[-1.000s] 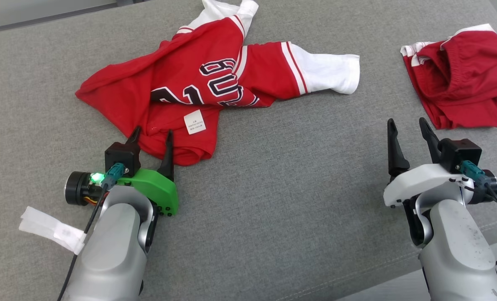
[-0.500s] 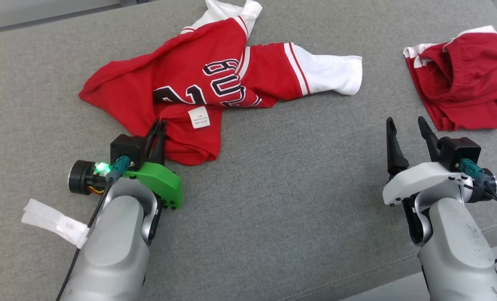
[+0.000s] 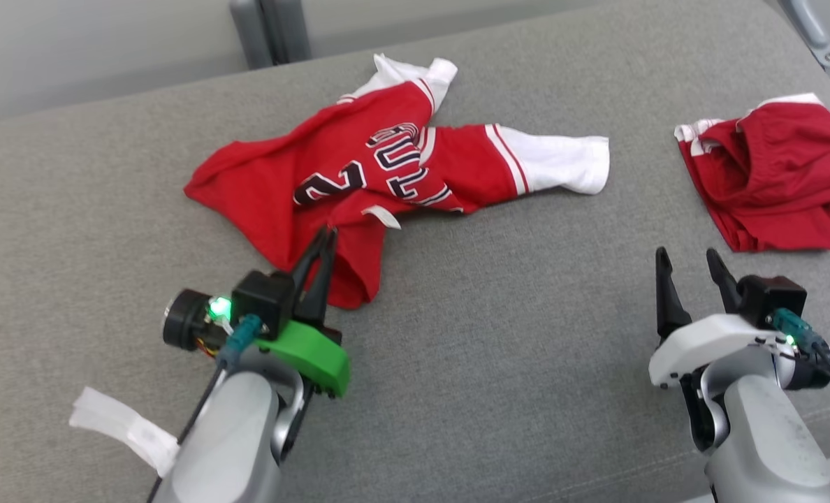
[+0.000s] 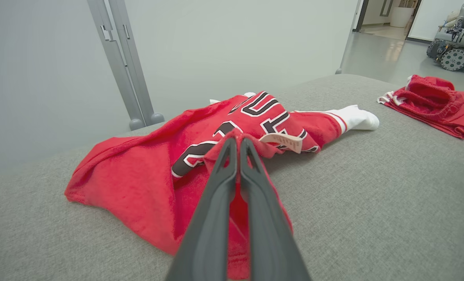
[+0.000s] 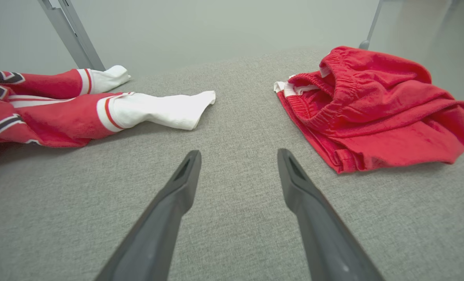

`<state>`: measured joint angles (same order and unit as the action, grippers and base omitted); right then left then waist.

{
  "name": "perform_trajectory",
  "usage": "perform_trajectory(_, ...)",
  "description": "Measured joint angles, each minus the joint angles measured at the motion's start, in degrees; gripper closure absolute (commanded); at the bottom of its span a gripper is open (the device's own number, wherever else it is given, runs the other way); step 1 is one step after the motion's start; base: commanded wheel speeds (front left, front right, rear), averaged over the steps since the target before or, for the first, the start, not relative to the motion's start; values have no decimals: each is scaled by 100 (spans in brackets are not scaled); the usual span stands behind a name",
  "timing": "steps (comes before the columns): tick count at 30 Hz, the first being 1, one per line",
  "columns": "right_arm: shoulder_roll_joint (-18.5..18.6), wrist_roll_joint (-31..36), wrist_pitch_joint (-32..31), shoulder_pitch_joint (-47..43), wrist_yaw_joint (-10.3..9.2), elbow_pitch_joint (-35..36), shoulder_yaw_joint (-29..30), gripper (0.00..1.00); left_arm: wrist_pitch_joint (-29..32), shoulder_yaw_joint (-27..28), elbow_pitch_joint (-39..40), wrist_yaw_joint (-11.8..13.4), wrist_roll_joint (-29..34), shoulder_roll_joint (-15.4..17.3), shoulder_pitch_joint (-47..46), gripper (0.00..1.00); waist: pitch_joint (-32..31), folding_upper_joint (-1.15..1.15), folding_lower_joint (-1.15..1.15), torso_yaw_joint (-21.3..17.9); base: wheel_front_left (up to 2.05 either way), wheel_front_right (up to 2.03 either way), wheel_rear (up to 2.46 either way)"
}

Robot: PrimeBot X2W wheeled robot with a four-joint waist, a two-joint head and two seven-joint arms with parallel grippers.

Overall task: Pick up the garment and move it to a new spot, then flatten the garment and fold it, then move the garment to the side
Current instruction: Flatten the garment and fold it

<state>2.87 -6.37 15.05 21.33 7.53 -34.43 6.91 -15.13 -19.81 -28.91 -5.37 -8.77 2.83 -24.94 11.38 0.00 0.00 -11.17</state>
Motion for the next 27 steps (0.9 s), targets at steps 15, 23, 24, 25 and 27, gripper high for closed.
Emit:
perform_trajectory(15,0,-256,0,-555,0,-22,87,0,0,814,624,609,403,689,1231,100,-993,0,0,477,0,0,0)
perform_trajectory(23,0,-372,0,-610,0,29,-21,0,-2,1287,824,925,532,851,1666,100,-1059,0,0,521,0,0,0)
perform_trajectory(24,0,-392,0,-613,0,33,-34,0,-2,1303,755,949,531,810,1760,100,-1056,0,0,509,0,0,0)
perform_trajectory(25,0,-405,0,-616,-1,43,-54,0,-1,1321,625,983,527,750,1850,91,-1051,0,0,496,0,0,0)
perform_trajectory(27,1,-416,0,-642,0,53,-98,0,0,1348,432,1073,531,633,1993,0,-1038,0,0,480,0,0,0)
